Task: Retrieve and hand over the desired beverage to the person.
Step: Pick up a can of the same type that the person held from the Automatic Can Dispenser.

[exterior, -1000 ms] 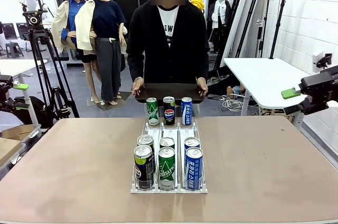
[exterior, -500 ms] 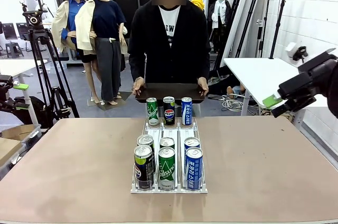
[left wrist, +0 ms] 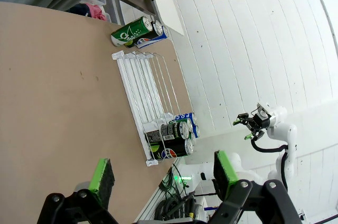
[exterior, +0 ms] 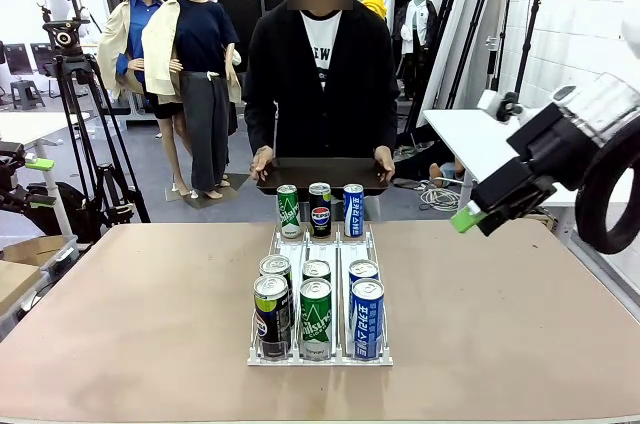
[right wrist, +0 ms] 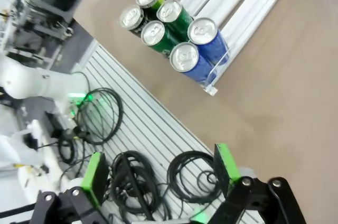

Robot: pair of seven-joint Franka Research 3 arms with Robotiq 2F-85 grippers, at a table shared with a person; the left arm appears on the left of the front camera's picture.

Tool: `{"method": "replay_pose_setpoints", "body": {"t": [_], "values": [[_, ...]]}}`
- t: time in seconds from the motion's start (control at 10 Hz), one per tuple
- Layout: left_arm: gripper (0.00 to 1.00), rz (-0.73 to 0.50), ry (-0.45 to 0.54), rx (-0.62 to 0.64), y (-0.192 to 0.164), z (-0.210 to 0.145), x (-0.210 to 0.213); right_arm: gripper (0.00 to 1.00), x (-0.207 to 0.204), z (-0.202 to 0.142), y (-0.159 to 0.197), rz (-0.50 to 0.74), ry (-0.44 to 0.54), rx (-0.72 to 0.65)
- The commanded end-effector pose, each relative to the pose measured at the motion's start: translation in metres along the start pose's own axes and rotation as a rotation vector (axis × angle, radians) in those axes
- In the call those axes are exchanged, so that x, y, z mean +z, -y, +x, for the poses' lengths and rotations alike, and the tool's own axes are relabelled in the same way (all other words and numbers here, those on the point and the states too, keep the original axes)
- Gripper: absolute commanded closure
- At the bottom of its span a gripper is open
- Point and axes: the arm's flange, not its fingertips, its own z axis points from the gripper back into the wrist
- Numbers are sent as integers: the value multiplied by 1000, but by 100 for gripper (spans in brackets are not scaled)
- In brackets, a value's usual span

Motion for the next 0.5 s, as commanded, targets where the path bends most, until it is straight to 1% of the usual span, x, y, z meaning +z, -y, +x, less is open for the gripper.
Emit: {"method": "replay_pose_setpoints", "body": {"t": [0.0,0.4], "values": [[0,9,9,12,1,0,1,0,-19,11,-8,-82,-39,11],[0,9,9,12,1,0,1,0,-61,37,-37,-166,-103,77]]}}
